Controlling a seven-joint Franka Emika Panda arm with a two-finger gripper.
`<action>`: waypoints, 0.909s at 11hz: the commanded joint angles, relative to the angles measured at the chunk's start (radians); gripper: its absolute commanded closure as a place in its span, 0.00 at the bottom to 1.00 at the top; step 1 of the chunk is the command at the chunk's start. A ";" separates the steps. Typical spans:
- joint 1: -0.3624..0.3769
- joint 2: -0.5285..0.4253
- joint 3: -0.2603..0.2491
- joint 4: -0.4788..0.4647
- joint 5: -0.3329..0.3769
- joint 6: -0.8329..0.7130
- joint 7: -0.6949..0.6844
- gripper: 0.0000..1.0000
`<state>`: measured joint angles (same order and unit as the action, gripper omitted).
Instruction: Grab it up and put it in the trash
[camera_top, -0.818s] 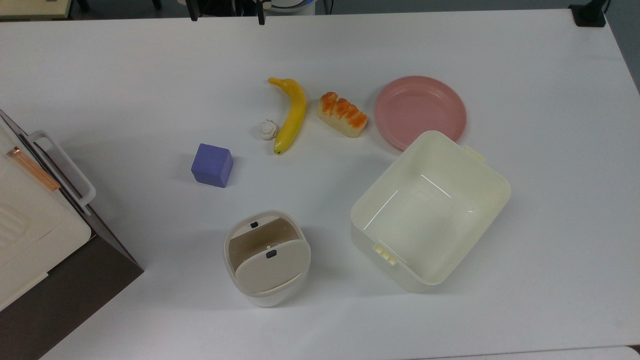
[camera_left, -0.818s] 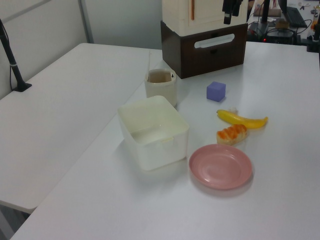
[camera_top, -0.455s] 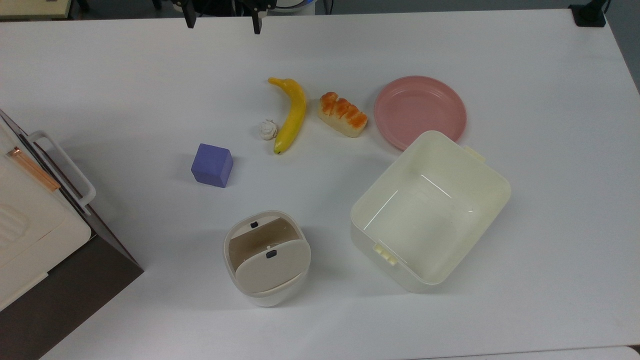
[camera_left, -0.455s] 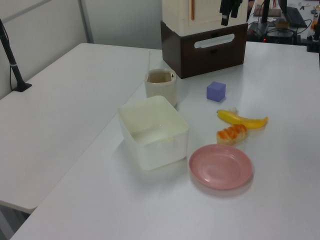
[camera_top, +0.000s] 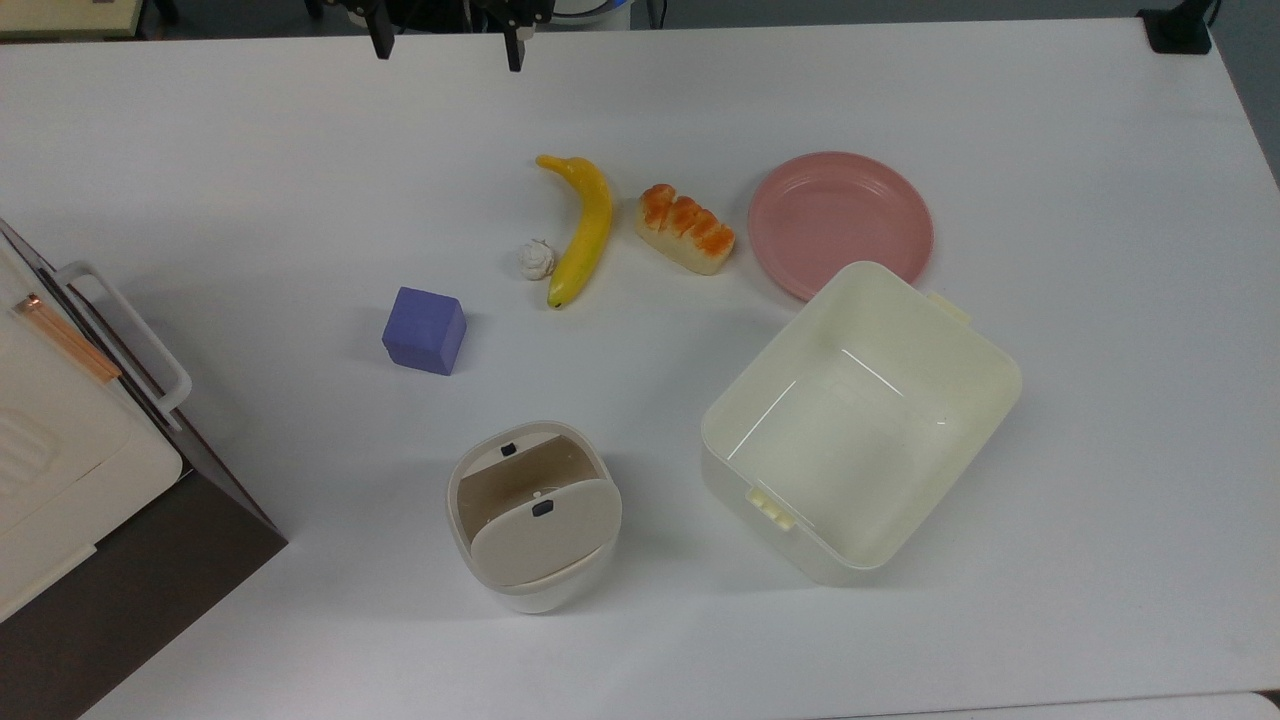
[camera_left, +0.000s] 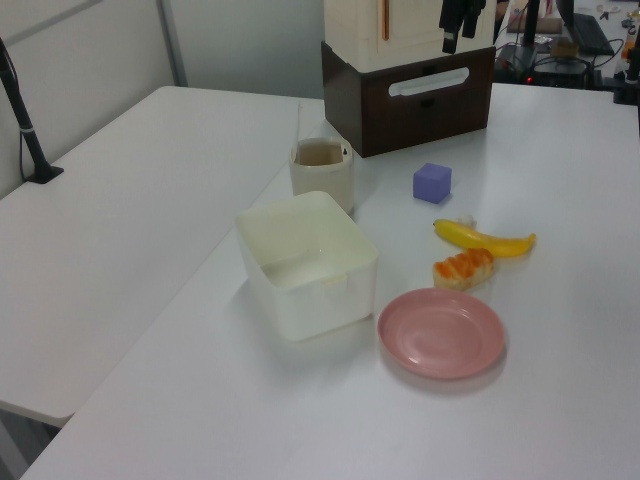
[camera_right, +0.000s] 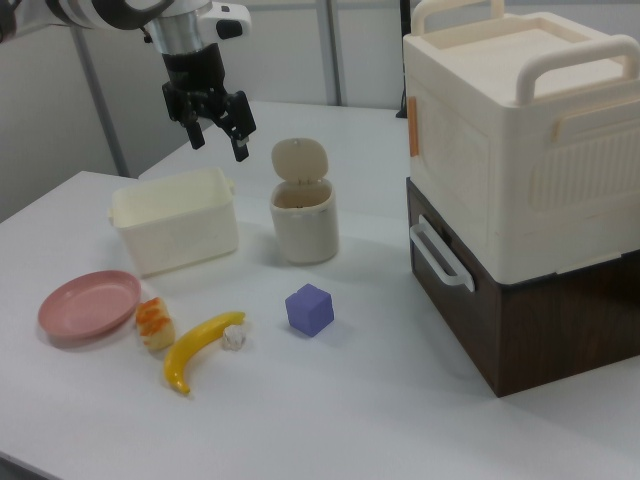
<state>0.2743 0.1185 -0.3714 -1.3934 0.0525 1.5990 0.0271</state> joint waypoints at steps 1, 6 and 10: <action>0.002 -0.024 -0.010 -0.039 0.029 0.030 -0.018 0.00; -0.001 -0.033 -0.007 -0.044 0.027 0.019 -0.062 0.00; -0.001 -0.045 -0.007 -0.061 0.027 0.021 -0.047 0.00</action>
<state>0.2664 0.1180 -0.3722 -1.4003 0.0526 1.5996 -0.0117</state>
